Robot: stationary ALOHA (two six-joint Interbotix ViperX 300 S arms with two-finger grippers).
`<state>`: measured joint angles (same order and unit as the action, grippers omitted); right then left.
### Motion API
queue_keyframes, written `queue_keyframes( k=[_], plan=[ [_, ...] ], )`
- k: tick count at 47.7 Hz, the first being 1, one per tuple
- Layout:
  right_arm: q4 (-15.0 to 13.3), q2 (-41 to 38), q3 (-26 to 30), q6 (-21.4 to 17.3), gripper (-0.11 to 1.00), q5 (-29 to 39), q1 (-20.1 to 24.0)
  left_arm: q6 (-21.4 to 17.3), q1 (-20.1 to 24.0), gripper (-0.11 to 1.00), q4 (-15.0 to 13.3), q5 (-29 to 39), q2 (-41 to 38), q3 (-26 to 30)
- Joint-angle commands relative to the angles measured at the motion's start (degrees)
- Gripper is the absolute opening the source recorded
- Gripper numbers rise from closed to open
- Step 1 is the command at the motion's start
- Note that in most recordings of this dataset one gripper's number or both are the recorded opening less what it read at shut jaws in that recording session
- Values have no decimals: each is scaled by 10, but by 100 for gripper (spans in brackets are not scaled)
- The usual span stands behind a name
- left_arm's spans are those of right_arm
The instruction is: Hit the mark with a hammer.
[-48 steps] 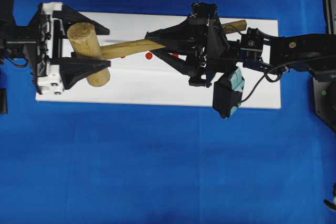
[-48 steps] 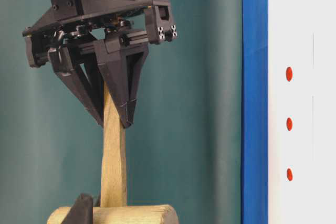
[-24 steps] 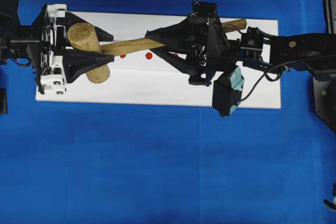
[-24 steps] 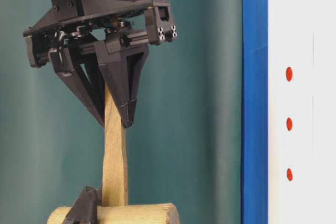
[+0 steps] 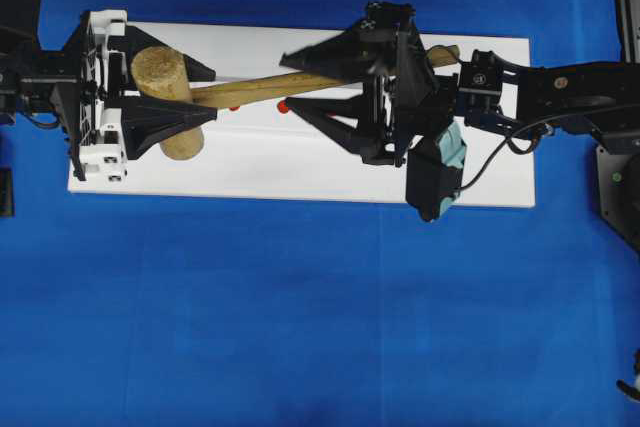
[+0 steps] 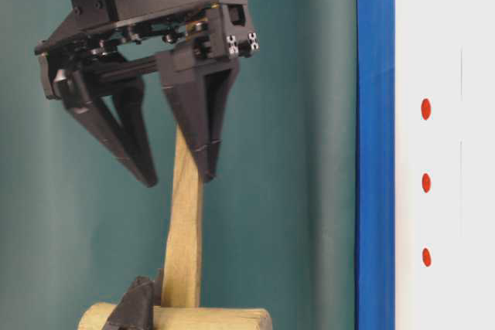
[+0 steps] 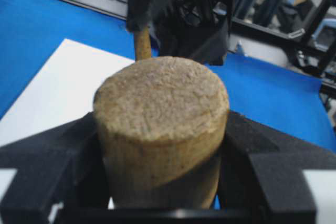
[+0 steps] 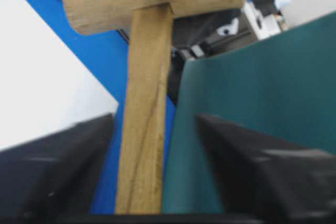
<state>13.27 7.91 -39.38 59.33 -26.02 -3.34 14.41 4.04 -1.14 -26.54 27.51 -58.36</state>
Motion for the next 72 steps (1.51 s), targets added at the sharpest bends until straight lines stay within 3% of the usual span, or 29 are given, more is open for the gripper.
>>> queue_keyframes(
  k=[1, 4, 7, 17, 29, 36, 72],
  plan=[
    [6, 17, 11, -4, 74, -2, 3, -2, 1, 43, 1, -3, 6, 10],
    [9, 20, 8, -4, 90, -1, 8, -3, 1, 43, 1, -3, 7, 10],
    [9, 25, 7, -5, 98, -1, 11, -3, 1, 43, 1, -3, 7, 9],
    [28, 42, -1, -10, 97, 5, 15, -26, 1, 43, 4, 2, 7, 10],
    [143, 50, 10, -76, 97, 76, 14, -149, -2, 43, 4, 20, 7, 10],
    [175, 54, 22, -93, 97, 142, 14, -209, -8, 43, 4, 22, 7, 11],
    [226, 17, 41, -111, 94, 180, -10, -210, -25, 43, 3, 25, 7, 16]
  ],
)
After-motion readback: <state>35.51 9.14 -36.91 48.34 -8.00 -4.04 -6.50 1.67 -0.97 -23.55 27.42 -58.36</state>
